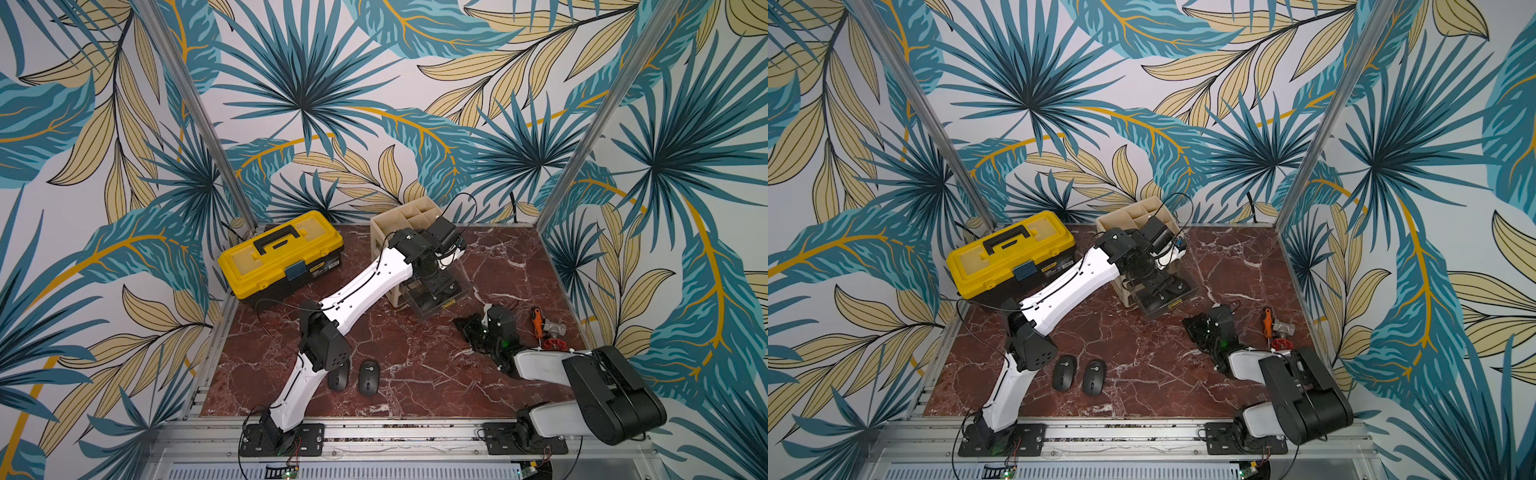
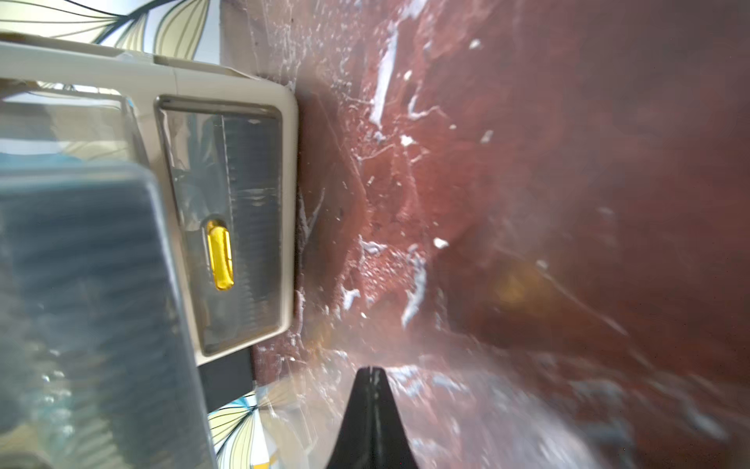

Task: Take the mice out of the drawer
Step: Pick up the mouse from the drawer.

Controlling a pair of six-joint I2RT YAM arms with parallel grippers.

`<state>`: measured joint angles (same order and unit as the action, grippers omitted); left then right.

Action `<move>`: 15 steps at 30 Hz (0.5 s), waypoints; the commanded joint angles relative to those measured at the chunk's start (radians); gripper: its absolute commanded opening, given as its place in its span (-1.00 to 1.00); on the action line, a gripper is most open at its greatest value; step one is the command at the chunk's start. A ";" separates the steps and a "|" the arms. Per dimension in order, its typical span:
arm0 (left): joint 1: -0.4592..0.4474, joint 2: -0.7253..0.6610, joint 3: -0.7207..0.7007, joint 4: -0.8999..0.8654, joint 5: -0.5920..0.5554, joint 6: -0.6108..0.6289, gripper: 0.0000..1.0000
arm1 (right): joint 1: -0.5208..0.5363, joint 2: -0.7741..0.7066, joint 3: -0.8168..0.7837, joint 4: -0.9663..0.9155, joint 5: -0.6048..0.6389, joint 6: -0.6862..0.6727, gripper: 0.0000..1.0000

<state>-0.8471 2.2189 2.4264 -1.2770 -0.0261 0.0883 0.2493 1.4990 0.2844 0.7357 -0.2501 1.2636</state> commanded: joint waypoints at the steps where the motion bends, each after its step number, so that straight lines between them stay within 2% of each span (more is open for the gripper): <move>1: -0.010 0.015 0.019 -0.020 -0.023 -0.002 0.40 | -0.001 0.112 -0.017 0.318 -0.053 0.093 -1.00; 4: -0.013 0.020 0.008 -0.022 -0.024 -0.003 0.40 | -0.001 0.221 -0.021 0.497 -0.071 0.140 -1.00; 9: -0.012 0.028 0.002 -0.026 -0.025 -0.008 0.40 | -0.001 0.324 -0.026 0.673 -0.077 0.183 -1.00; 15: -0.012 0.035 -0.012 -0.028 -0.060 -0.011 0.40 | -0.001 0.318 -0.024 0.694 -0.084 0.183 -1.00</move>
<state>-0.8566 2.2429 2.4256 -1.2846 -0.0593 0.0834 0.2493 1.8233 0.2718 1.3506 -0.3195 1.4300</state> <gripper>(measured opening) 0.701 0.042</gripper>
